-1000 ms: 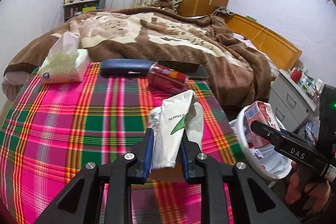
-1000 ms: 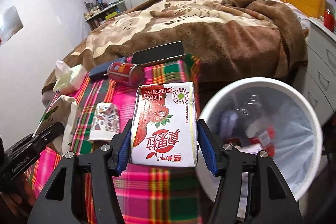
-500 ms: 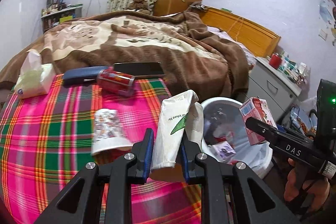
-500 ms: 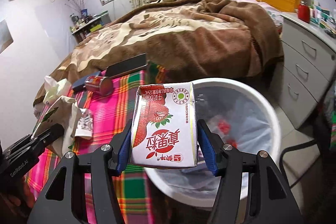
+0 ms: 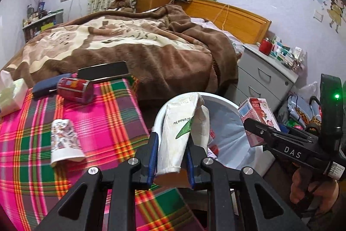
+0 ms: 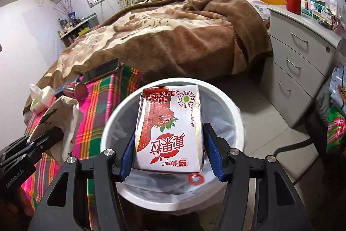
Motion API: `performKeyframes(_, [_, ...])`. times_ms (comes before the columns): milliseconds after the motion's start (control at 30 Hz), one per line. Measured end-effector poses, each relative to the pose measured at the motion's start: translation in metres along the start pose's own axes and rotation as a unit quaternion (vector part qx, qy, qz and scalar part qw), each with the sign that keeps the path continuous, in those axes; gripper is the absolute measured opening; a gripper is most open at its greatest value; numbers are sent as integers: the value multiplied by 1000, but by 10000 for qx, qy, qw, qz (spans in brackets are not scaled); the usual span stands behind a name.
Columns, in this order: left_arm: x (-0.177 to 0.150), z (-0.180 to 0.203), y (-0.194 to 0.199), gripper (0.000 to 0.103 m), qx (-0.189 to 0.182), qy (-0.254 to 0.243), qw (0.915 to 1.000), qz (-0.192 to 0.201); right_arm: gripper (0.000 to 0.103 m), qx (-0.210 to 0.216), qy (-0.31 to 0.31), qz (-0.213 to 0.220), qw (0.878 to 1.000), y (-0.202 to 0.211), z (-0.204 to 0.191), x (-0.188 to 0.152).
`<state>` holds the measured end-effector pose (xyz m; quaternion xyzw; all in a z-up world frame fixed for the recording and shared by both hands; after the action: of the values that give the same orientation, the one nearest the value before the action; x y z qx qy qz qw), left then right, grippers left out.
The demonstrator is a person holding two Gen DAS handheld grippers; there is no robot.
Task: Collect trash
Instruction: 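Open the left tool dropping the nets while the right tool drops the juice box into the bin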
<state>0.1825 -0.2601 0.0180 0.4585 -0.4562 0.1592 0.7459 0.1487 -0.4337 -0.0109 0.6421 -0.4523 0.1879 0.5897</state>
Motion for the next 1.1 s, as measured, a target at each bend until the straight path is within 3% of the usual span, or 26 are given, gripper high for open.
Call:
performKeyframes(633, [-13, 29, -57, 24, -183, -33, 9989, -440, 60, -4, 170, -497, 9986, -26, 30, -11])
performKeyframes(767, [-14, 29, -61, 47, -153, -28, 9988, -466, 60, -141, 263, -534, 9981, -28, 33, -13])
performKeyframes(1100, [-15, 22, -54, 52, -103, 81, 9990, -420, 62, -69, 90, -377, 9992, -21, 34, -11])
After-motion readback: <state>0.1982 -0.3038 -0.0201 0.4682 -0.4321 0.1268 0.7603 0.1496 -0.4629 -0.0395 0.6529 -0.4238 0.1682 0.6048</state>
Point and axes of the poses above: each gripper's, at about its wrist camera, not at the fingertips, and y roughly against the way its jaws point, z to its right, x to its top, the point moved 2 cm from there along -y, roughly the way its jaws point, and after that the axes turned 11 degrees about z, right-handed, at the moved point
